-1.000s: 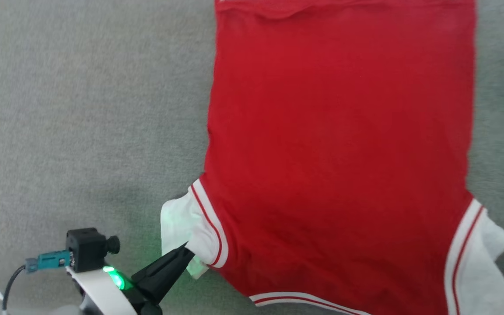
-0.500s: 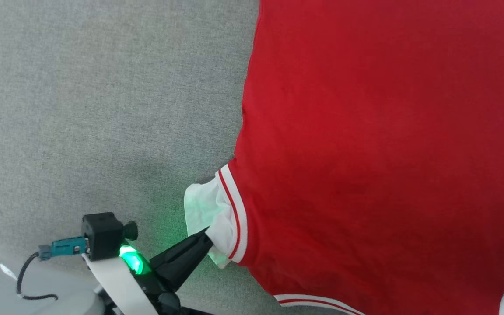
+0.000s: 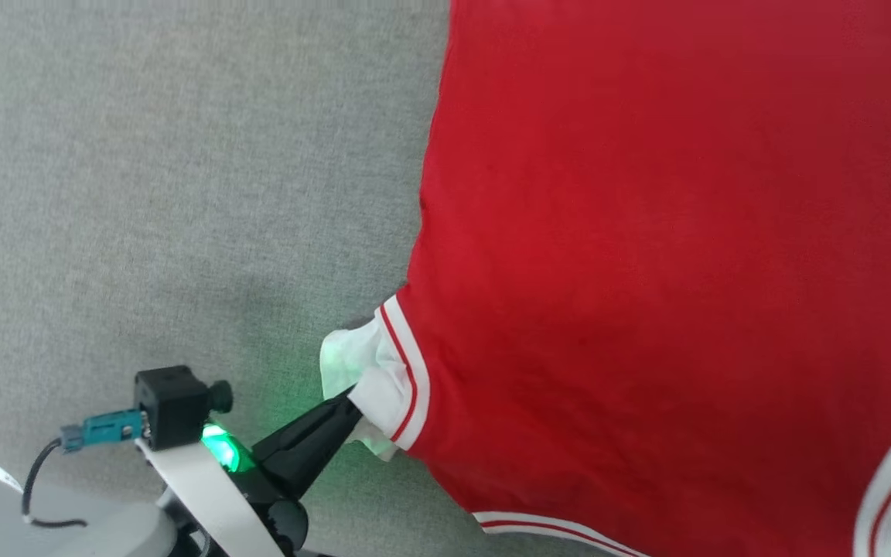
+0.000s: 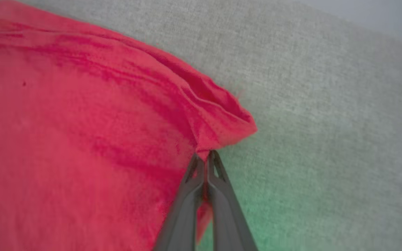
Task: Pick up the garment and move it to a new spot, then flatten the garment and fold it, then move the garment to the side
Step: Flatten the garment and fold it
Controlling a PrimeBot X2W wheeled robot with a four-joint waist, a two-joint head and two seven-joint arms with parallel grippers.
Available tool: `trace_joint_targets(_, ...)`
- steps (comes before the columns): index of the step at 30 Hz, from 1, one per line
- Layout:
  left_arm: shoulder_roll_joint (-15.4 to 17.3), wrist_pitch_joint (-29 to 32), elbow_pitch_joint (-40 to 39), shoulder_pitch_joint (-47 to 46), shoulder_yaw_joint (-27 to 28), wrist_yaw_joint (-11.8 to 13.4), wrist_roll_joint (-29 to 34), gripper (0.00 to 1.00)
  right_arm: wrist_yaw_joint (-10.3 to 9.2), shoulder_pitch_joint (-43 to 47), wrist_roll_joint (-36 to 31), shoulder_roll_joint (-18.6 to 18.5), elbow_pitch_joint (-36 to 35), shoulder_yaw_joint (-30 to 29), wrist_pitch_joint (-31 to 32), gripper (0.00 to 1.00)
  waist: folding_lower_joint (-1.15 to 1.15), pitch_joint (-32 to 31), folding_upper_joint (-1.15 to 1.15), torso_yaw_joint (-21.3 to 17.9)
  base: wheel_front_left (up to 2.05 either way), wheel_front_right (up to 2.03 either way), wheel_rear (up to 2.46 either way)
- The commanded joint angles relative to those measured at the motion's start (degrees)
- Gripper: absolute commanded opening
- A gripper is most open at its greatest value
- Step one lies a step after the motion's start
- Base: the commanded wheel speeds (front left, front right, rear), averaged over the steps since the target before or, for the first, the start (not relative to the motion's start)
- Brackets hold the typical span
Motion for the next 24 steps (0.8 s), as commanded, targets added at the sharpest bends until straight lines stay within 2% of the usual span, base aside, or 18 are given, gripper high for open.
trace_joint_targets(1, -0.1, -0.3, 0.5, 1.1, 0.7, 0.1, 0.4, 0.00, -0.05, 1.8, 0.8, -0.6, -0.4, 0.7, -0.4, 0.00, 0.00, -2.6, 0.00, -1.8, 0.00, 0.00, 0.00)
trace_joint_targets(7, 0.5, -0.3, 2.5, 4.9, 3.7, 0.1, 0.3, 0.00, -0.05, 10.9, 7.8, -5.6, -8.3, 3.5, 0.3, 0.00, 0.00, -7.8, 0.00, -5.0, 0.00, 0.00, 0.00)
trace_joint_targets(14, 0.9, -0.3, 4.3, 9.3, 8.1, 0.1, -0.5, 0.00, -0.05, 32.3, 18.2, -11.4, -24.7, 2.3, 6.1, 0.00, 0.00, -11.6, 0.00, -8.7, 0.00, 0.00, 0.00)
trace_joint_targets(18, 0.8, -0.3, 5.3, 11.4, 10.0, 0.1, -0.7, 0.00, -0.05, 47.0, 21.5, -10.9, -34.0, 0.2, 9.6, 0.00, 0.00, -12.8, 0.00, -10.2, 0.00, 0.00, 0.00)
trace_joint_targets(24, 0.4, -0.3, 6.4, 12.5, 11.2, 0.1, -0.6, 0.00, -0.04, 63.6, 21.4, -7.2, -45.5, -0.8, 13.1, 0.00, 0.00, -13.3, 0.00, -10.9, 0.00, 0.00, 0.00)
